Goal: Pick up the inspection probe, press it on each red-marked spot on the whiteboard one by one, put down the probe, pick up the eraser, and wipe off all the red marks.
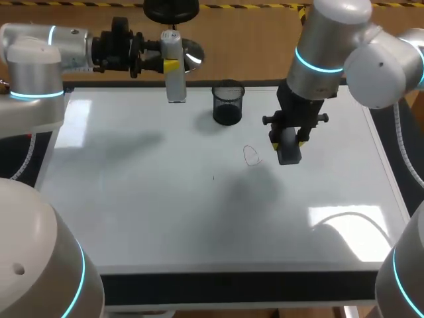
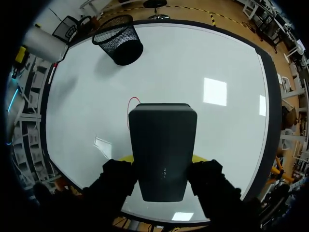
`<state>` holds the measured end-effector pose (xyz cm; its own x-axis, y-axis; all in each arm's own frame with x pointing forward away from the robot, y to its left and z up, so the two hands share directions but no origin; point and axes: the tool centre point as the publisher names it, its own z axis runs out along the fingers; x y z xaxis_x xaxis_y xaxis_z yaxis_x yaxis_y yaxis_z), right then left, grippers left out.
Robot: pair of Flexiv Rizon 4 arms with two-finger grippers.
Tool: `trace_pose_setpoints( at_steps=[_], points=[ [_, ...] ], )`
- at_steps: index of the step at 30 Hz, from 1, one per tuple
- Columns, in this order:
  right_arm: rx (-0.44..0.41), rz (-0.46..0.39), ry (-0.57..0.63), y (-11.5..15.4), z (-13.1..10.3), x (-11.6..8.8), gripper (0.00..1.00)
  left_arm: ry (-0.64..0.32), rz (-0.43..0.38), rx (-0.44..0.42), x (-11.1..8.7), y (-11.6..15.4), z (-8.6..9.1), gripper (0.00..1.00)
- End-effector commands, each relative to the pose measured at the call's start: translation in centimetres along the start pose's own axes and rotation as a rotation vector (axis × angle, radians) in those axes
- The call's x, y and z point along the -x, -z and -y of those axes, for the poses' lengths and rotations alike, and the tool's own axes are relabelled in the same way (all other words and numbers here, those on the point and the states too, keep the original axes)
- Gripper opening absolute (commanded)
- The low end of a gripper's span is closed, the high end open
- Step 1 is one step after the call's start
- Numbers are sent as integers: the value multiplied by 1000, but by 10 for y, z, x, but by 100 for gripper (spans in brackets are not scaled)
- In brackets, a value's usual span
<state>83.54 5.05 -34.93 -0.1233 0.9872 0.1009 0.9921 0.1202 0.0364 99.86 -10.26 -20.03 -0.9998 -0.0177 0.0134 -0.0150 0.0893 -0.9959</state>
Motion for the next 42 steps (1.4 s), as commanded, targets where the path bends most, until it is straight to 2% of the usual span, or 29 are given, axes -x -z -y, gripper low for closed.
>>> trace_pose_setpoints(
  at_steps=[1,9,16,31,42],
  points=[
    [-17,33,2,-4,-13,-16,0,0,-1,1,1,0,1,0],
    [0,54,31,-11,-29,-44,0,0,-1,1,1,0,1,0],
    [-18,60,70,-24,-44,-62,0,0,-1,1,1,0,1,0],
    [16,1,67,-52,-61,-71,0,0,-1,1,1,0,1,0],
    [-24,-38,83,-75,-72,-76,0,0,-1,1,1,0,1,0]
  ],
)
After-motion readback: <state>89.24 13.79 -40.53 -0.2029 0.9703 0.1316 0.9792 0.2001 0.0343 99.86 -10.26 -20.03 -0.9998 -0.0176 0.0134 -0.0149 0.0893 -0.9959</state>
